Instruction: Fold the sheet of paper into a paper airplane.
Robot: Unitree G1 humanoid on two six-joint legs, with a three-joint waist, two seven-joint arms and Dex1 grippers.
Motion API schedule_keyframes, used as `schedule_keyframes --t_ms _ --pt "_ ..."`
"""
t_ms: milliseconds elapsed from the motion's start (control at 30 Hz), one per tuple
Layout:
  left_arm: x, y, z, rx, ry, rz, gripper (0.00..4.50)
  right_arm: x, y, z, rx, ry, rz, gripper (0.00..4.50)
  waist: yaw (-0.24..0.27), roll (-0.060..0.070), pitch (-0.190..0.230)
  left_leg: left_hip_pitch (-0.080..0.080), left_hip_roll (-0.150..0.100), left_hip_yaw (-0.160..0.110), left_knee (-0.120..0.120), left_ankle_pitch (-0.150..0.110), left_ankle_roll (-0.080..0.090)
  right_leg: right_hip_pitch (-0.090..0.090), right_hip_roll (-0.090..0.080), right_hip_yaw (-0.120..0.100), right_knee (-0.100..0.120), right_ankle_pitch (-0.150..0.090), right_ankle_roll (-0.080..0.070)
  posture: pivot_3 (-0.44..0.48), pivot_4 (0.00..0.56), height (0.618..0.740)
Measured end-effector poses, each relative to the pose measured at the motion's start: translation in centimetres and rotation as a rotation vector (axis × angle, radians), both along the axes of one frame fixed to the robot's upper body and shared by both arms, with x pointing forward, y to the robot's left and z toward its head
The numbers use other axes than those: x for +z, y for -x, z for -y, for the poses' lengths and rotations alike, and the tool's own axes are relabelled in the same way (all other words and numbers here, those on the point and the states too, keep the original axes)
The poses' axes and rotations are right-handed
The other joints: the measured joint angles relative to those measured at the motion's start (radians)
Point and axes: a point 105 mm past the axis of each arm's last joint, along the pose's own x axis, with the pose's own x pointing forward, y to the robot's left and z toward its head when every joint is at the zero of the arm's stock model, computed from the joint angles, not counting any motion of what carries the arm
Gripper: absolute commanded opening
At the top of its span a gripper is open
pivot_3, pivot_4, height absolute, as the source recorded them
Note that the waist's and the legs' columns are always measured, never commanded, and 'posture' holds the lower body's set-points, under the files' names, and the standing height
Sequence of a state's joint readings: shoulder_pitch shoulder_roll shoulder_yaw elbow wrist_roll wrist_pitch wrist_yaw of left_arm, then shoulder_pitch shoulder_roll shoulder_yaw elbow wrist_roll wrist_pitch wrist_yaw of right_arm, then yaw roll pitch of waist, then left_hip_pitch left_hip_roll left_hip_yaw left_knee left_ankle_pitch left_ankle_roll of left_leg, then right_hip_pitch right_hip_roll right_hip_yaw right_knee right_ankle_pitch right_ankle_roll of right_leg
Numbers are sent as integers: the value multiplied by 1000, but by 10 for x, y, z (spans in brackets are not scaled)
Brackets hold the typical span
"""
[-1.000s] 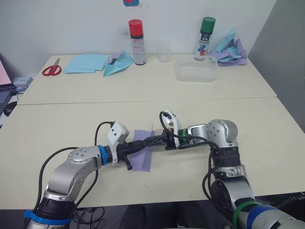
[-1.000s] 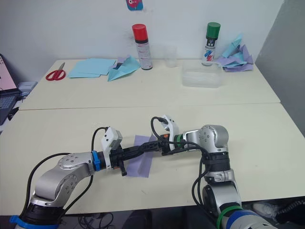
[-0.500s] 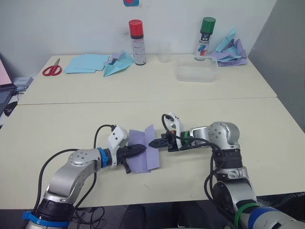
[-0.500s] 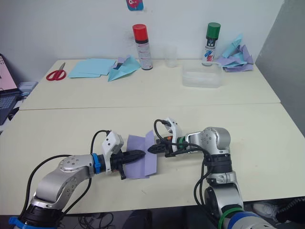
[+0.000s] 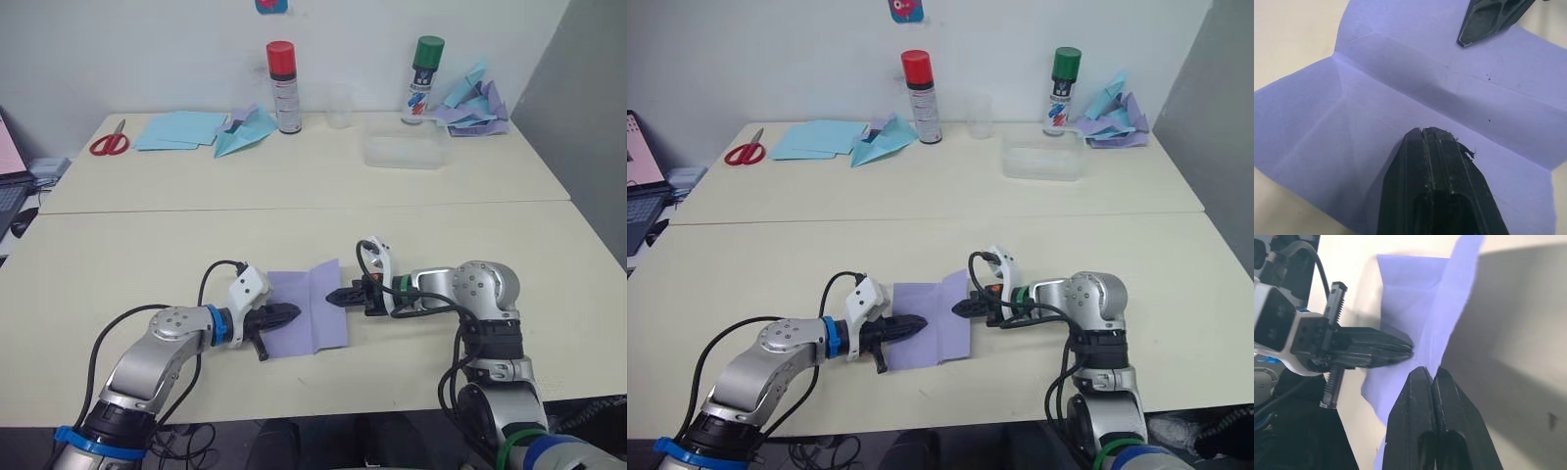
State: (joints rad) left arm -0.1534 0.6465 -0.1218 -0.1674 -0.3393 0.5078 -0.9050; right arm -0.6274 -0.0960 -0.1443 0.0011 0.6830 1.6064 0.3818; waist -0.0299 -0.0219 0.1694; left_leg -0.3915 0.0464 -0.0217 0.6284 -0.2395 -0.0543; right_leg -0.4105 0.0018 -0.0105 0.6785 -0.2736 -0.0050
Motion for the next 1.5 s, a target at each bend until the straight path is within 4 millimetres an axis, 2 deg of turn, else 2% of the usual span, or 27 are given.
schedule_keyframes --t_ms 300,900,1000,1067,1167,1400,1500 --pt "-3 -4 4 -49 -56 38 0 -11 4 15 -33 30 -26 12 5 1 0 0 -2 0 1 0 0 2 -1 1 0 0 0 0 150 740" --pt "-5 -6 7 -69 -70 39 0 -14 4 20 -41 57 -3 12 10 1 -1 1 -3 -1 2 0 1 4 -1 2 -1 0 0 0 150 740" --pt "-4 -6 7 -68 -69 43 0 -14 0 23 -61 69 13 664 10 1 -1 1 -3 -1 2 0 1 4 -1 2 -1 0 1 0 150 740" --pt "-5 -6 7 -66 -69 41 0 -13 -4 30 -87 77 27 1347 9 1 -1 1 -3 -1 2 0 1 4 -1 2 -1 0 1 0 150 740" --pt "-6 -7 7 -61 -65 36 0 -10 -5 28 -84 61 39 2393 9 2 -1 3 -2 -2 1 1 1 5 0 1 0 0 0 0 150 740" --pt "-7 -8 7 -55 -60 37 0 -5 -19 37 -145 90 130 2393 9 2 -2 5 -3 -1 1 1 2 6 0 3 0 0 1 0 150 740" --pt "-7 -8 7 -55 -59 37 0 -2 -24 31 -150 88 183 2393 9 2 -2 5 -2 -1 1 1 2 6 0 3 0 0 1 0 150 740"
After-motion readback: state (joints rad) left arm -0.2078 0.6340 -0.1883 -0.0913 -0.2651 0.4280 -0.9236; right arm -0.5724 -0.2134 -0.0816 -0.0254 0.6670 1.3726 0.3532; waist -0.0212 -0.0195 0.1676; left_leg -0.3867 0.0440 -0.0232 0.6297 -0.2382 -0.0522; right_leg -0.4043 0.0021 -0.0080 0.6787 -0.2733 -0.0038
